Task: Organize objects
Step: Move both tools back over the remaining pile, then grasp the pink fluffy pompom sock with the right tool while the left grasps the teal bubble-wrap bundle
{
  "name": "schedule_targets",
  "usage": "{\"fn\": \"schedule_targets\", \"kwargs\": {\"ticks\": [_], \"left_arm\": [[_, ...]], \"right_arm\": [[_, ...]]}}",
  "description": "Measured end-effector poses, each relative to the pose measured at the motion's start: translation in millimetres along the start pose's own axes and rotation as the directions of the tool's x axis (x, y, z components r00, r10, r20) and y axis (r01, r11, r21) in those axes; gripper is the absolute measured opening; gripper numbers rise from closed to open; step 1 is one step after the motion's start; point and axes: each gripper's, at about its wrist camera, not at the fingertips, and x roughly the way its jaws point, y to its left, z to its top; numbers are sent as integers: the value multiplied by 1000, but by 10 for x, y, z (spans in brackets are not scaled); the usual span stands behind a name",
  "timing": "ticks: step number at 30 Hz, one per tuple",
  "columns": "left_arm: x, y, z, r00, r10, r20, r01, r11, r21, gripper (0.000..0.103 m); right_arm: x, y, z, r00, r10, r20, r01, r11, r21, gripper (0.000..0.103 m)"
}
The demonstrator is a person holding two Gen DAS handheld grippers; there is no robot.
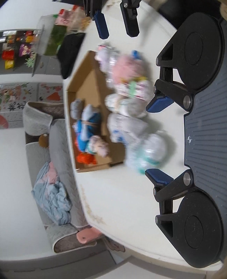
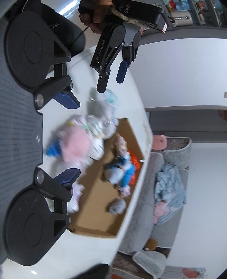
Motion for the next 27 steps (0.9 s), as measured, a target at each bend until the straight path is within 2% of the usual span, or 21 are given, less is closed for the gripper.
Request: {"fn": "schedule_targets", "kwargs": {"ticks": [5, 8, 11, 13, 15, 17, 18, 19, 21, 23, 25, 27], "left_arm": [[59, 194, -105, 999, -29, 18, 30, 999, -30, 77], [63, 293, -145, 999, -35, 11, 35, 998, -54, 79], [110, 323, -146, 1000, -15, -3, 15, 999, -51, 80], [166, 337, -120, 1000, -15, -20, 13, 997, -72, 81], [203, 317, -93, 1000, -8, -22, 6, 997, -76, 81], [247, 300, -61, 999, -6, -41, 3, 997, -74, 81], [271, 292, -52, 999, -4, -45, 1, 998, -70, 81], [295, 285, -47, 999, 4, -51, -7, 998, -66, 81], [342, 264, -43, 998, 10, -64, -14, 998, -62, 81], [387, 259, -41, 998, 22, -67, -25, 998, -54, 81], [454, 273, -30, 996, 37, -79, -41, 997, -58, 81], [491, 302, -29, 996, 40, -78, -46, 996, -74, 81]], "right_arm": [[209, 130, 94, 999, -26, -42, 23, 998, -65, 72], [355, 176, 209, 998, -49, -42, 40, 982, -185, 75], [570, 104, 227, 996, -23, -83, 4, 974, -226, 76], [707, 69, 150, 991, -15, -132, -18, 969, -247, 70], [756, 17, 94, 989, -30, -145, -7, 970, -245, 70], [761, -46, 70, 990, -4, -138, -28, 973, -229, 70], [755, -48, 70, 991, 2, -137, -34, 972, -233, 68], [755, -53, 75, 990, 11, -139, -43, 972, -230, 60], [741, -33, 72, 989, 40, -145, -71, 975, -213, 52], [710, -31, 41, 991, 40, -128, -67, 973, -220, 47], [682, -63, 18, 991, 63, -120, -85, 978, -189, 37], [681, -107, 14, 992, 62, -107, -79, 983, -168, 37]]}}
